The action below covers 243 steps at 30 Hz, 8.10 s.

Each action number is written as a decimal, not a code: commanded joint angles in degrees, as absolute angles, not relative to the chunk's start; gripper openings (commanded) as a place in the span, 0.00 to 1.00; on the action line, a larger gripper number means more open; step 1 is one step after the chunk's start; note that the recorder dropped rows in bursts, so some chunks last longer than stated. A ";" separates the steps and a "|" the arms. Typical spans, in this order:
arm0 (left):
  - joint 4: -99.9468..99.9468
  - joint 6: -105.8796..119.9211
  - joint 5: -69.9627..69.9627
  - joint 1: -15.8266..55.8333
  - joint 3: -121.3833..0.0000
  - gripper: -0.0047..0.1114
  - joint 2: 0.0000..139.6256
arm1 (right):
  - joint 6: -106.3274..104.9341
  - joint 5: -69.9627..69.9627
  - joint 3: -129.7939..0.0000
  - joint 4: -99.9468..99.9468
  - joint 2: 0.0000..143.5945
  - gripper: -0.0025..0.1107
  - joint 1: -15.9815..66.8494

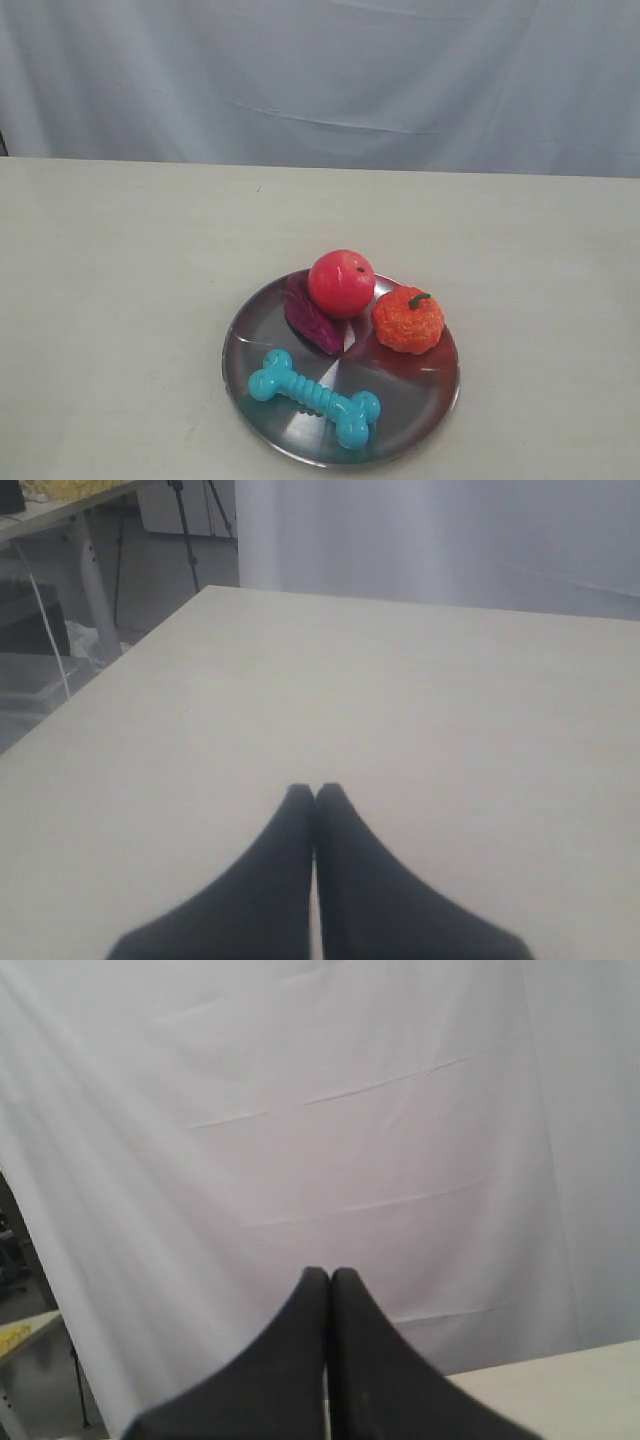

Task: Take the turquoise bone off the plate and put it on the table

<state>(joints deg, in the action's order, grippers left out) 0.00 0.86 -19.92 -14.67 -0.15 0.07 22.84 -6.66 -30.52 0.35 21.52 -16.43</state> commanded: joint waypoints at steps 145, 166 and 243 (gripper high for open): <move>0.00 0.62 -19.62 -14.68 0.00 0.04 0.00 | -33.10 -55.50 -85.93 11.79 119.38 0.03 16.78; 0.00 0.62 -19.62 -14.68 0.00 0.04 0.00 | -12.69 -64.54 -90.85 -1.16 94.82 0.03 16.78; 0.00 0.62 -19.62 -14.68 0.00 0.04 0.00 | -1.30 -45.94 -67.52 5.07 115.57 0.03 -14.49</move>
